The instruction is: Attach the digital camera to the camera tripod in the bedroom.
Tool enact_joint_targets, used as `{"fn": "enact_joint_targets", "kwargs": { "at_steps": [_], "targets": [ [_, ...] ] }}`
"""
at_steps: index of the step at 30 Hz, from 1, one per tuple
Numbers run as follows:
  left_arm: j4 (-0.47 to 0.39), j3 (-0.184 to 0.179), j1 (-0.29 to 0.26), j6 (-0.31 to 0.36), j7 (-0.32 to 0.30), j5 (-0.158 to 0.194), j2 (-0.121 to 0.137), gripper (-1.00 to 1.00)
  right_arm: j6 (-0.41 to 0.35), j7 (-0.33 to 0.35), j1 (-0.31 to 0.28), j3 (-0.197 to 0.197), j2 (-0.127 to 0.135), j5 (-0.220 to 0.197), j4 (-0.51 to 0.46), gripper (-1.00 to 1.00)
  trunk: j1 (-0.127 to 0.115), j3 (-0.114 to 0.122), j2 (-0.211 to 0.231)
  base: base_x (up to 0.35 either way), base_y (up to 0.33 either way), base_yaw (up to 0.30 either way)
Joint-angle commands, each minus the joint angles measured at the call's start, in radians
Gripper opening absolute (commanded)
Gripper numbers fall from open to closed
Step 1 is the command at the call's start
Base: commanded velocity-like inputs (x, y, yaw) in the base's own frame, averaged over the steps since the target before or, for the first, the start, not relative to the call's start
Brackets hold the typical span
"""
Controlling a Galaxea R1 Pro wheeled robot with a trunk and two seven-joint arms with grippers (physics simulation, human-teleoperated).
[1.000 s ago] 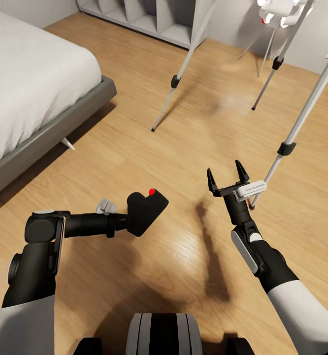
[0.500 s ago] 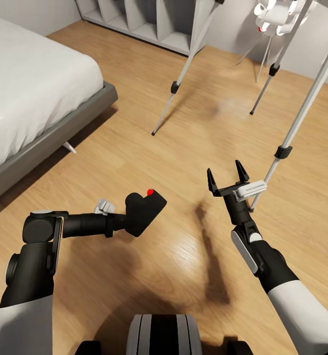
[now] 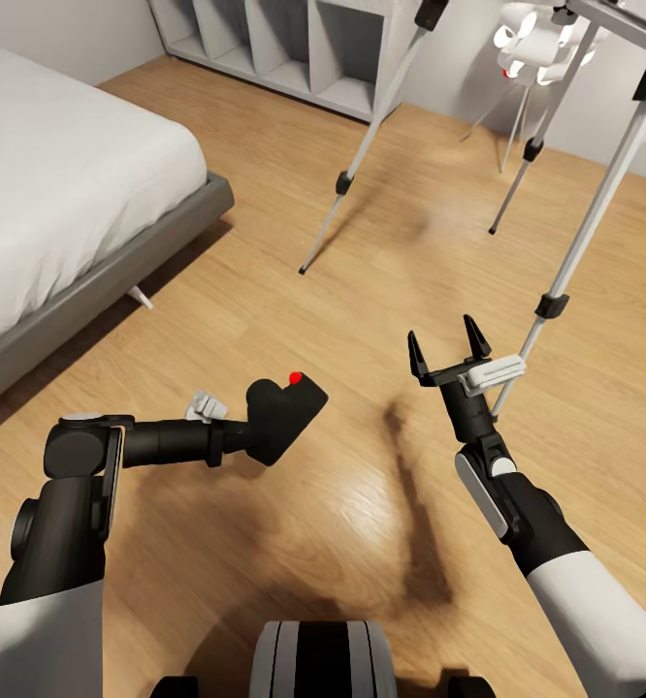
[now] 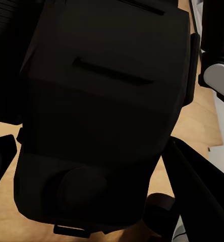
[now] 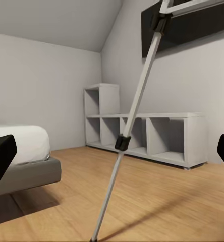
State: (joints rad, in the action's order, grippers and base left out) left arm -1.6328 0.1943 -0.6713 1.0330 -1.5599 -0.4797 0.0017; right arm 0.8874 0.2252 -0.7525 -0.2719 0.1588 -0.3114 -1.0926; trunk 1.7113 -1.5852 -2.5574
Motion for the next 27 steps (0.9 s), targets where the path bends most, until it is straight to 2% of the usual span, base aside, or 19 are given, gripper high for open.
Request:
{"fn": "enact_joint_targets", "kwargs": {
  "at_steps": [1,4,12,15,16,18,21,27],
  "targets": [
    [-0.001,0.000,-0.001,0.010,-0.011,-0.010,0.000,-1.00,0.002,0.006,-0.001,-0.003,0.001,-0.011,0.000,1.00,0.000,0.001,0.000,0.000,0.000,0.000],
    [-0.001,-0.001,0.000,0.011,-0.011,-0.010,0.009,-1.00,0.002,0.006,-0.001,-0.003,0.001,-0.011,0.001,1.00,0.000,0.003,0.000,0.000,0.000,0.000],
    [-0.001,-0.001,0.001,0.014,-0.011,-0.008,0.025,-1.00,0.002,0.006,-0.001,-0.003,0.001,-0.011,0.001,1.00,-0.004,0.034,0.002,0.000,0.000,0.000],
    [-0.001,0.000,0.001,0.014,-0.011,0.012,0.034,-1.00,0.002,0.006,-0.001,-0.003,0.001,-0.011,0.000,1.00,-0.005,0.046,0.002,0.000,0.000,0.000],
    [-0.001,0.000,0.001,0.014,-0.011,0.055,0.039,-1.00,0.002,0.006,-0.001,-0.003,0.001,-0.011,0.000,1.00,-0.006,0.050,0.003,0.000,0.000,0.000],
    [-0.001,-0.001,0.001,0.014,-0.011,0.088,0.042,-1.00,0.002,0.006,-0.001,-0.003,0.001,-0.011,0.000,1.00,-0.006,0.058,0.003,0.000,0.000,0.000],
    [-0.001,-0.001,0.001,0.014,-0.011,0.105,0.044,-1.00,0.001,0.006,-0.001,-0.003,0.001,-0.011,0.000,1.00,-0.008,0.069,0.004,0.000,0.000,0.000],
    [0.000,0.084,0.001,0.014,-0.011,0.115,0.045,-1.00,-0.001,0.007,-0.001,-0.004,0.001,-0.013,0.000,1.00,-0.010,0.092,0.005,0.000,0.000,0.000]
  ]
}}
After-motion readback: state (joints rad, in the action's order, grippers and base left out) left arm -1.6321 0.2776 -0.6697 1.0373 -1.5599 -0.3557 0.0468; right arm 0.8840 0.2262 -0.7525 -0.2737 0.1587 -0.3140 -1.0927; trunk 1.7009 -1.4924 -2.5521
